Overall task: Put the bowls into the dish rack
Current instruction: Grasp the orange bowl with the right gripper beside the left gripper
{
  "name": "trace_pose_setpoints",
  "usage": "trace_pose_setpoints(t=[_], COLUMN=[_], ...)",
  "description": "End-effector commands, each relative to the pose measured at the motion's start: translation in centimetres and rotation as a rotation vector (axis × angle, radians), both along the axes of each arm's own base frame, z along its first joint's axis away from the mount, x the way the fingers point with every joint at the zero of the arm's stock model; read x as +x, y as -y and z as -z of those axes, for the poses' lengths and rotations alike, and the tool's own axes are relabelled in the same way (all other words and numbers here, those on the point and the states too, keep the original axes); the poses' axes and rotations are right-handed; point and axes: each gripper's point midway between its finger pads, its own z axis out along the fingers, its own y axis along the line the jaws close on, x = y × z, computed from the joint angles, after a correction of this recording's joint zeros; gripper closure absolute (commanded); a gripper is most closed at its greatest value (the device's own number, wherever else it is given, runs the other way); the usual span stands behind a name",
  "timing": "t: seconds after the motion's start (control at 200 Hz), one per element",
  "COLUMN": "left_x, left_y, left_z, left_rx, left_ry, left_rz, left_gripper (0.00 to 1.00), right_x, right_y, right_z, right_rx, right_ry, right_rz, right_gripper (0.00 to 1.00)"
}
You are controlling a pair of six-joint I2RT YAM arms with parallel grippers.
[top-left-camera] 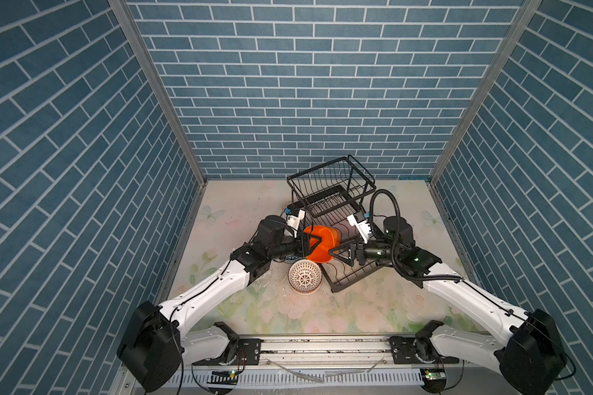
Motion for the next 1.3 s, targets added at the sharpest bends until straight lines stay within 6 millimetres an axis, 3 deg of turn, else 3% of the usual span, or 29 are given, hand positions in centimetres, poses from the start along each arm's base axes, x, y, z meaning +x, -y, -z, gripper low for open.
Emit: trace_pose_setpoints(t=[0.0,0.165,0.37,0.83,1.295], left_x=[-0.4,-0.4,-0.4,-0.3,-0.6], left_y=[0.3,0.3,0.5,1.4,1.8], left_z=[-0.1,-0.3,-0.3,-0.7,-1.0], left_rx=[-0.014,-0.017,-0.022,-0.064,-0.077], left_ry=[0.012,0.017,0.015,0.01,0.018], left_rz=[0.022,0.022,0.028,0.058,0.082], left_gripper=[0.58,0.52,0.54,0.88,0.99], right_x=[0.3,0.7,0.9,1.1,2.4], right_y=[-0.3,0.0,0.3,0.2,-1.1], right_z=[-1.8,-1.7,-1.6,-1.9,-2.4], right_rx=[0.024,0.014,0.001,0.003,0.028], right_ry=[0.092,0.101,0.114,0.121,0.107], right_rz=[-0.005,0.024,0.047,0.049,0.04], right_gripper=[0.43,0.44,0.44,0.42,0.15])
